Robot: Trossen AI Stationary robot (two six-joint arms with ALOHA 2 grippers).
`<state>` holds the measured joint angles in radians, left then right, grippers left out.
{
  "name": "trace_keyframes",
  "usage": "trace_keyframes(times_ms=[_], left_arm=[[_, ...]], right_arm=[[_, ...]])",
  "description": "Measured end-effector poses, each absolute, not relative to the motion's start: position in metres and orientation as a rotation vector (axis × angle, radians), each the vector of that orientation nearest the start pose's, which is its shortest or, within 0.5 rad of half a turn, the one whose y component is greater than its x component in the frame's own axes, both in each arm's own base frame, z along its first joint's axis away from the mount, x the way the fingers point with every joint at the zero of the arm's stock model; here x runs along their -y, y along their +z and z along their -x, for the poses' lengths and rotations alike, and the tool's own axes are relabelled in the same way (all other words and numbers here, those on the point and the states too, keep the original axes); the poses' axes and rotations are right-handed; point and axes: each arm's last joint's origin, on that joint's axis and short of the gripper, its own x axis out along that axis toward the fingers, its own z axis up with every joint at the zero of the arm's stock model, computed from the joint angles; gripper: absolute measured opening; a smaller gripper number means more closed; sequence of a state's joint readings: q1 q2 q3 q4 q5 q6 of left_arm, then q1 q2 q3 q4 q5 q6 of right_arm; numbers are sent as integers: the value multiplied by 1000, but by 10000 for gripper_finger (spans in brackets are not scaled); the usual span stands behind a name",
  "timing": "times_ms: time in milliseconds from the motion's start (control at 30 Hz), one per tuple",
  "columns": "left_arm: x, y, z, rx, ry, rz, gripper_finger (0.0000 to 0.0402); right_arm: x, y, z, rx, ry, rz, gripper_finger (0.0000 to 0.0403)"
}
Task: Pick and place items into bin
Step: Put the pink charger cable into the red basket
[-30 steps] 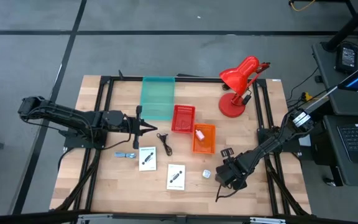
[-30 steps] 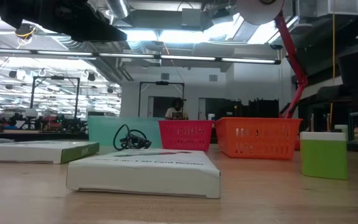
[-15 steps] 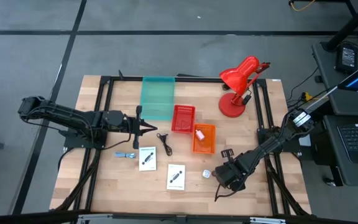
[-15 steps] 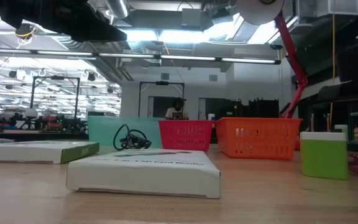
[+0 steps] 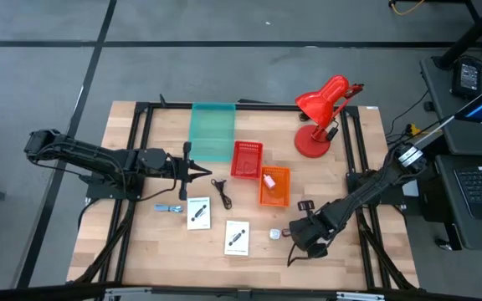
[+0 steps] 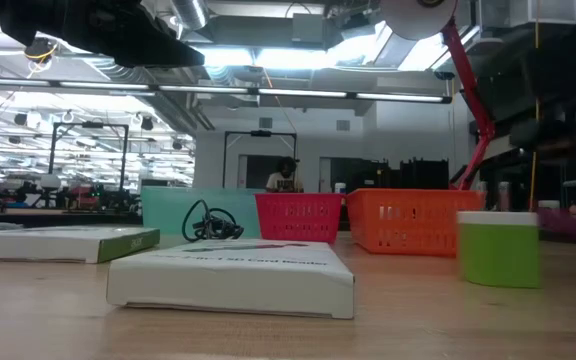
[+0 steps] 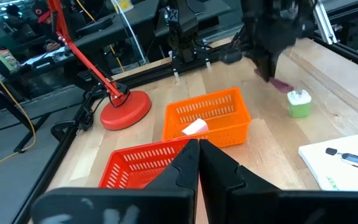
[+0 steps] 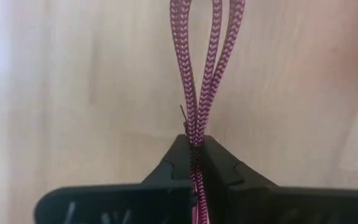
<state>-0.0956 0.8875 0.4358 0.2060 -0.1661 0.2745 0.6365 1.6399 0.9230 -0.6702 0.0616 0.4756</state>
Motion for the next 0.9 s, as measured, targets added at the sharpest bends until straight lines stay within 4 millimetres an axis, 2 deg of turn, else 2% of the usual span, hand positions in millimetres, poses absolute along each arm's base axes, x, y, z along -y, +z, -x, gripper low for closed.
trace_keyframes(times_ms=[200,500,700,900], left_arm=[[14,232,-193,-252,36,-305,4],[14,232,-193,-252,37,-305,4],[14,232,-193,-252,36,-305,6],[14,232,-193,-244,17,-287,4]], right_arm=[[-171,183,-212,-1247,125,85,1],[-175,202,-198,-1148,92,66,0],[-178,207,-203,-1053,81,44,0],[-187,214,-210,-860,47,83,0]])
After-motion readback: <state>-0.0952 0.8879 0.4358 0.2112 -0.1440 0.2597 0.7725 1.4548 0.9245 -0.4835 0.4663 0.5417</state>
